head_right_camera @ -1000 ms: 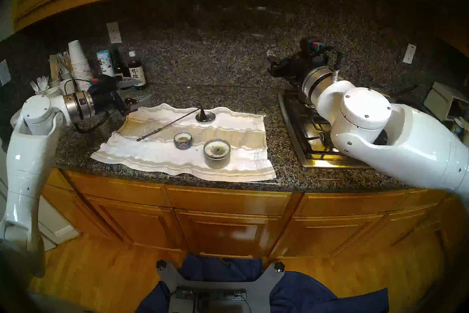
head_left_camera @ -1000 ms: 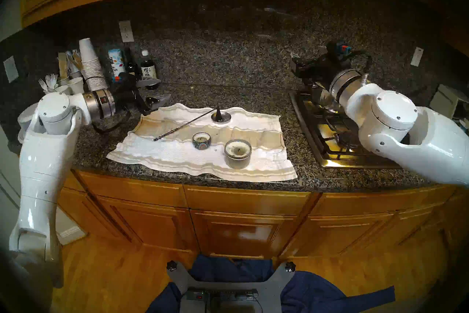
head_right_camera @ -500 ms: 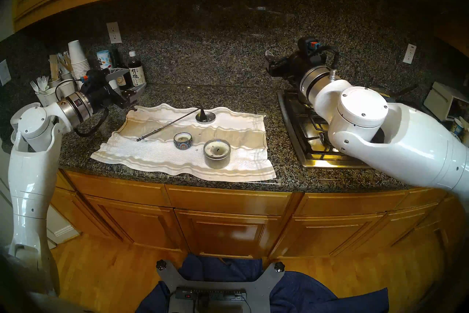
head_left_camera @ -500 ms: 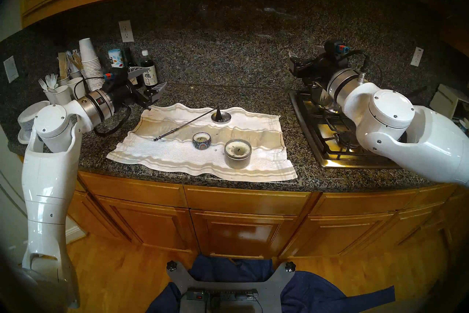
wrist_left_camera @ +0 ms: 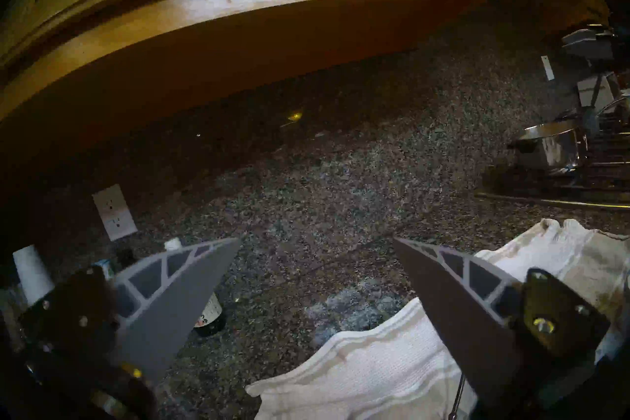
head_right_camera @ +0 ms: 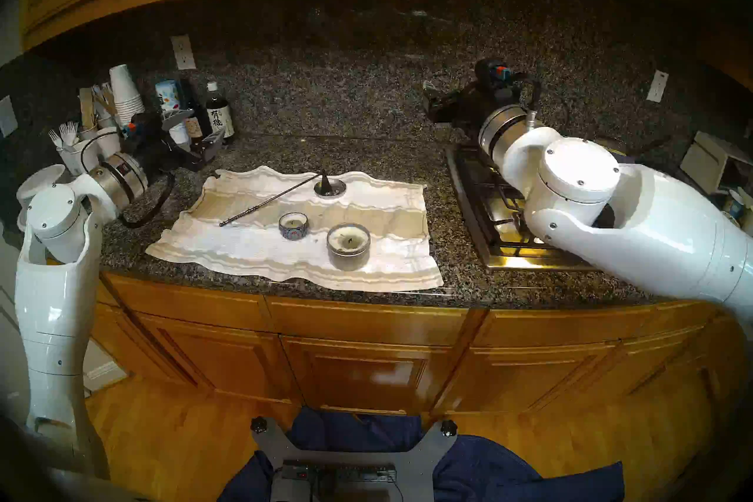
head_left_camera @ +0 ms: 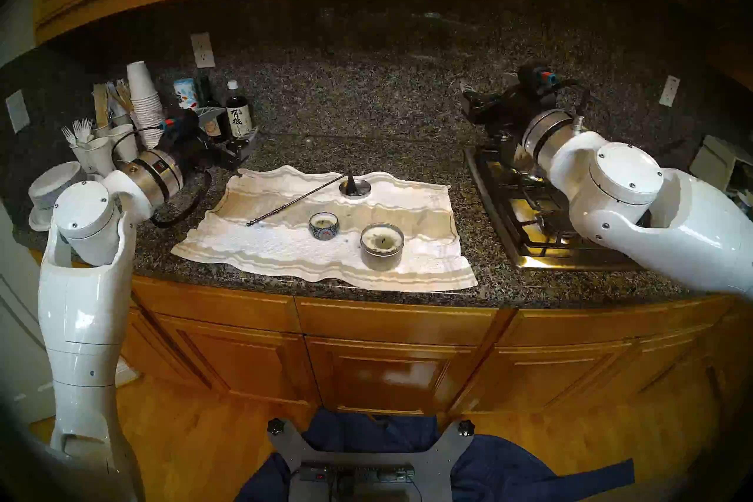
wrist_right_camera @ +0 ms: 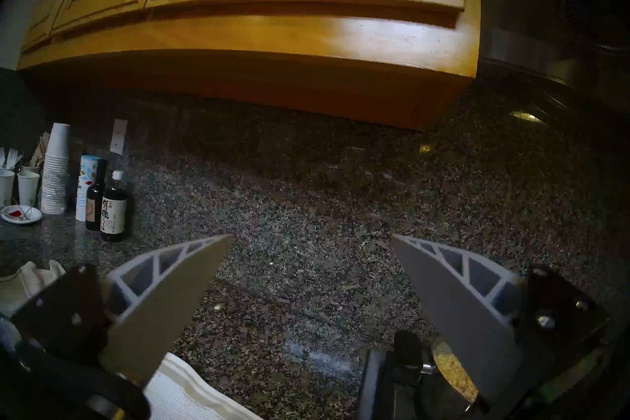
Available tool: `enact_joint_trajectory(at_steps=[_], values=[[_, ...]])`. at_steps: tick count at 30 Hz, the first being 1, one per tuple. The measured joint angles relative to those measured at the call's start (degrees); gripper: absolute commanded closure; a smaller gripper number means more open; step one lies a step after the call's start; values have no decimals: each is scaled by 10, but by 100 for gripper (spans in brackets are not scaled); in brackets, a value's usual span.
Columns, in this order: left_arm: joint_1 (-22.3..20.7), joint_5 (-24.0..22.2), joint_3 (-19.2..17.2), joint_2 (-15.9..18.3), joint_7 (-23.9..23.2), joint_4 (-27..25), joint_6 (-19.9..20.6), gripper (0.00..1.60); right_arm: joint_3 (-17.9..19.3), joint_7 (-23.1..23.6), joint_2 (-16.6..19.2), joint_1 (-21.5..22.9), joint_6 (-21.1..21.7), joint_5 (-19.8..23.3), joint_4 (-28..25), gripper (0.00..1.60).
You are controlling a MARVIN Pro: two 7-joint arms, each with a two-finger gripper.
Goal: Put out candle flame
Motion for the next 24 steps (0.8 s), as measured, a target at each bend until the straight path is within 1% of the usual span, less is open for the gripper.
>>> enact_joint_trajectory(at_steps=[8,24], values=[[2,10,-2,-8,9,-7,-1,0,0,-2,1,0,-1,0,-1,0],[4,8,-3,-12,11,-10,-1,0,0,-3,3,0,-1,0,-1,0]])
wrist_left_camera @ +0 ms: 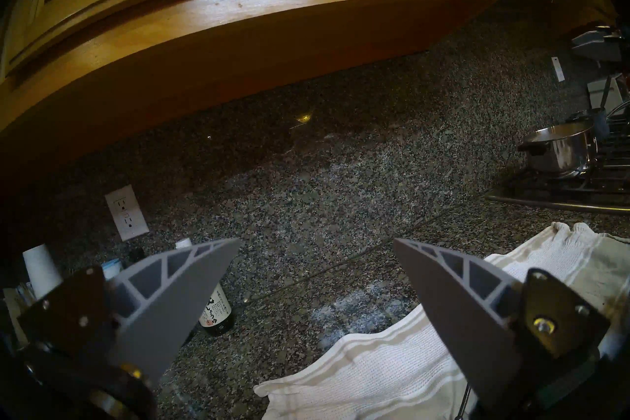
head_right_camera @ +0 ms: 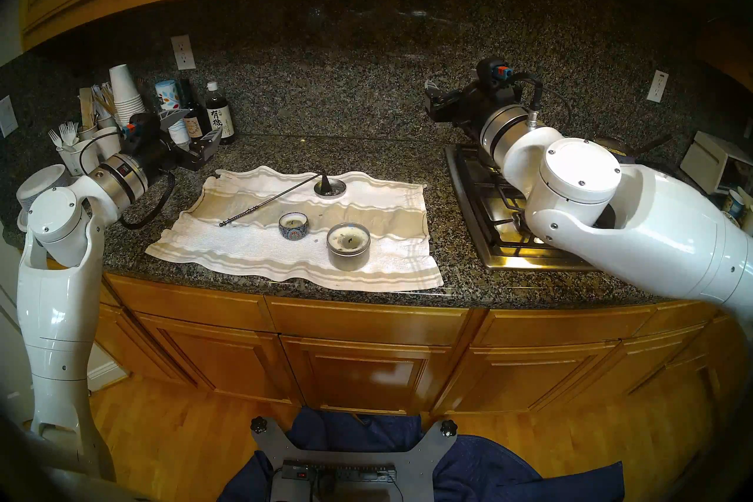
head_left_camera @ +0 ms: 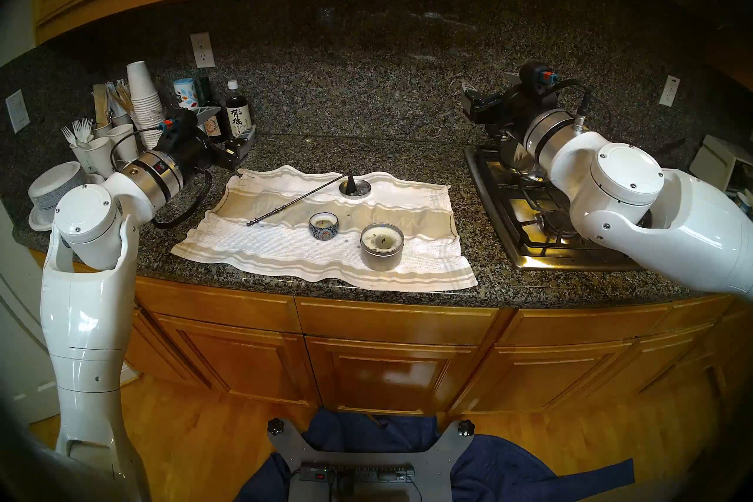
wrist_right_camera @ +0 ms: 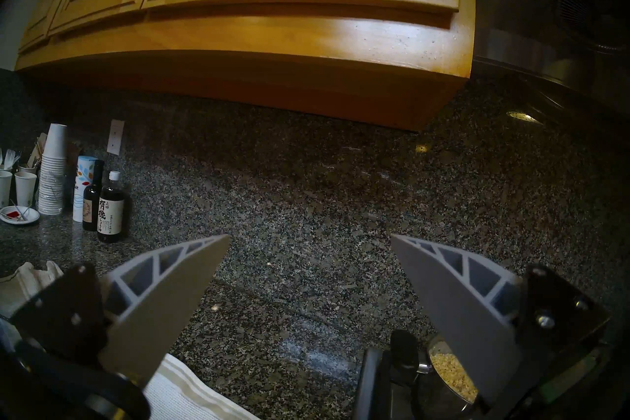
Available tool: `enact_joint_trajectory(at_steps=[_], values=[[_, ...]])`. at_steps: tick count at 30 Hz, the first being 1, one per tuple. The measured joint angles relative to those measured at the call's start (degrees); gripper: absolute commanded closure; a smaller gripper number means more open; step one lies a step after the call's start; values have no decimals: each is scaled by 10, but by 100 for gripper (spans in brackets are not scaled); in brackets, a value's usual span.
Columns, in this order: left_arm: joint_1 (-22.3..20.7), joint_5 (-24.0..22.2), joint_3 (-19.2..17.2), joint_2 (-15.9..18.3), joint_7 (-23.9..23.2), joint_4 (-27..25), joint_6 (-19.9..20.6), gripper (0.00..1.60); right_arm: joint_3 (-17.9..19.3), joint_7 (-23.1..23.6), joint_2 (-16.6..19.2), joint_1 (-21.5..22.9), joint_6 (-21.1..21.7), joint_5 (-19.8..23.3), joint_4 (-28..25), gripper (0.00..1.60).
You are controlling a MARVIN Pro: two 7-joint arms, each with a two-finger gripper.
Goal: Put out candle flame
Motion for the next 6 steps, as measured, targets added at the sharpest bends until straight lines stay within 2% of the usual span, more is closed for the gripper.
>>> enact_joint_trajectory(at_steps=[6], values=[[0,0,0,2,1,0,0,0,0,0,0,0,0,0,0,0]])
